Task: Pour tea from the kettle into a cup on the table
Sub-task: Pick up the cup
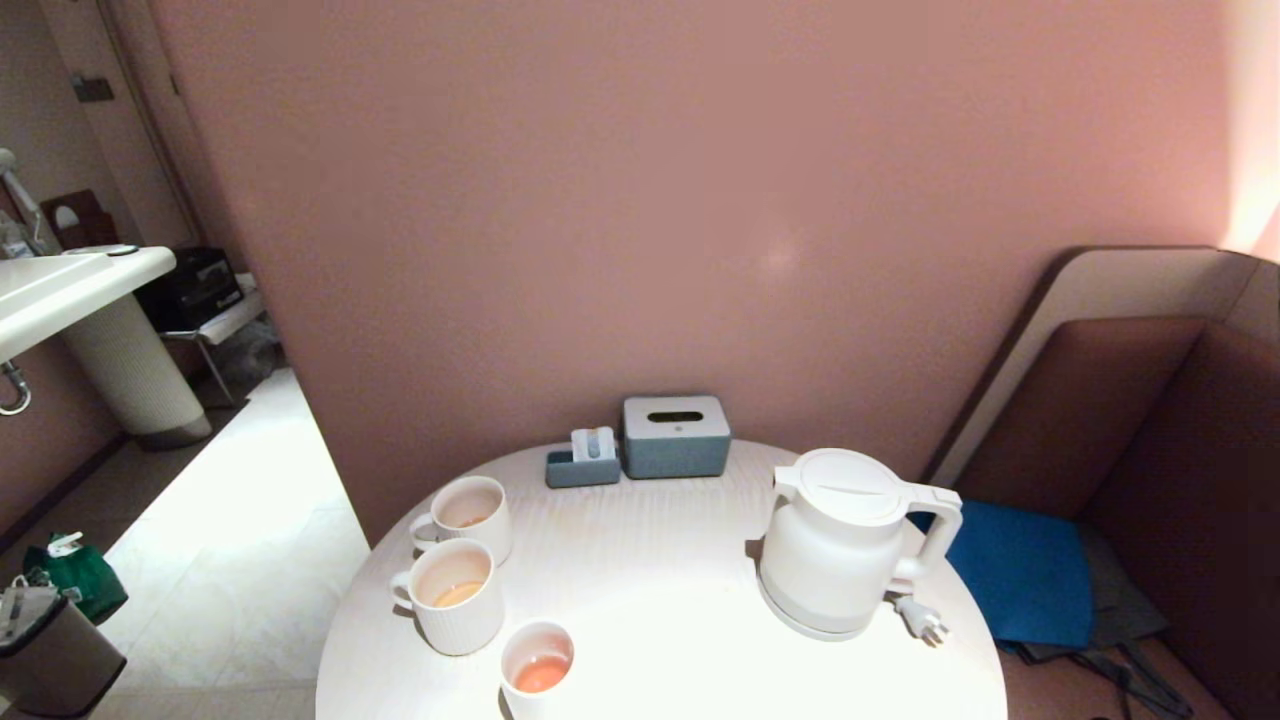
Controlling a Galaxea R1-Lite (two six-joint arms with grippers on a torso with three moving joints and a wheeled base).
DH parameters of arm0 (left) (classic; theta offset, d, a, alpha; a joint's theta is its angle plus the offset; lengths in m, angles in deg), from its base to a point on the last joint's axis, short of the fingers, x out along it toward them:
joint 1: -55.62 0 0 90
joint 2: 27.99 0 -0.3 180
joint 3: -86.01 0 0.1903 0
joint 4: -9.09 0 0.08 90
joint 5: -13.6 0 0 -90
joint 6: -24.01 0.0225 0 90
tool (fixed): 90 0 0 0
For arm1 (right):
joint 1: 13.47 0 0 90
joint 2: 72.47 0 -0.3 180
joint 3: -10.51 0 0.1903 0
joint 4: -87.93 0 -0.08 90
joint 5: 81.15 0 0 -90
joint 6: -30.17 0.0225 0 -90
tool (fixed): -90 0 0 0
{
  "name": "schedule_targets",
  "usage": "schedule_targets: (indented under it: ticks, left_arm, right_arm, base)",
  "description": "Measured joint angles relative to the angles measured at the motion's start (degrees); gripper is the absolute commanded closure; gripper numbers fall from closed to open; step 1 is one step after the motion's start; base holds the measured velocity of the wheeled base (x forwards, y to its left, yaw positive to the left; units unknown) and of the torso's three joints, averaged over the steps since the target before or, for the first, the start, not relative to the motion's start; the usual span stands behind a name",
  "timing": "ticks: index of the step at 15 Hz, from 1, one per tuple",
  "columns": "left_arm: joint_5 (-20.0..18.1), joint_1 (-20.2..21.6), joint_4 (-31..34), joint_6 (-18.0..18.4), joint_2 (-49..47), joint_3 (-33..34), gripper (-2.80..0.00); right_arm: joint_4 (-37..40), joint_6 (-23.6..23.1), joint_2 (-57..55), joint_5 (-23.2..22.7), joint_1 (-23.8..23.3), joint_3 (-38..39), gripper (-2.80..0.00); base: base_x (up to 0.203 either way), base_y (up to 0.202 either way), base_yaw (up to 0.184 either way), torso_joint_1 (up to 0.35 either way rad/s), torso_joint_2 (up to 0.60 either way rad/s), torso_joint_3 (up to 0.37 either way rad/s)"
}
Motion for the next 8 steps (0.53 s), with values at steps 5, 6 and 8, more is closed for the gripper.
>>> schedule_targets:
  ticks: [5, 6, 8]
  left_arm:
    - [0.00, 0.00, 0.00, -0.06, 0.00, 0.00, 0.00]
    - [0.00, 0.00, 0.02, -0.09, 0.00, 0.00, 0.00]
    - [0.05, 0.00, 0.05, 0.02, 0.00, 0.00, 0.00]
  right_arm:
    - [-0.58, 8.26, 0.00, 1.62, 0.00, 0.59, 0.00]
    - [-0.58, 8.40, 0.00, 1.66, 0.00, 0.61, 0.00]
    - [-0.58, 8.48, 0.00, 1.70, 0.00, 0.61, 0.00]
  base:
    - [0.000, 0.000, 0.000, 0.000, 0.00, 0.000]
    - [0.000, 0.000, 0.000, 0.000, 0.00, 0.000]
    - [0.000, 0.000, 0.000, 0.000, 0.00, 0.000]
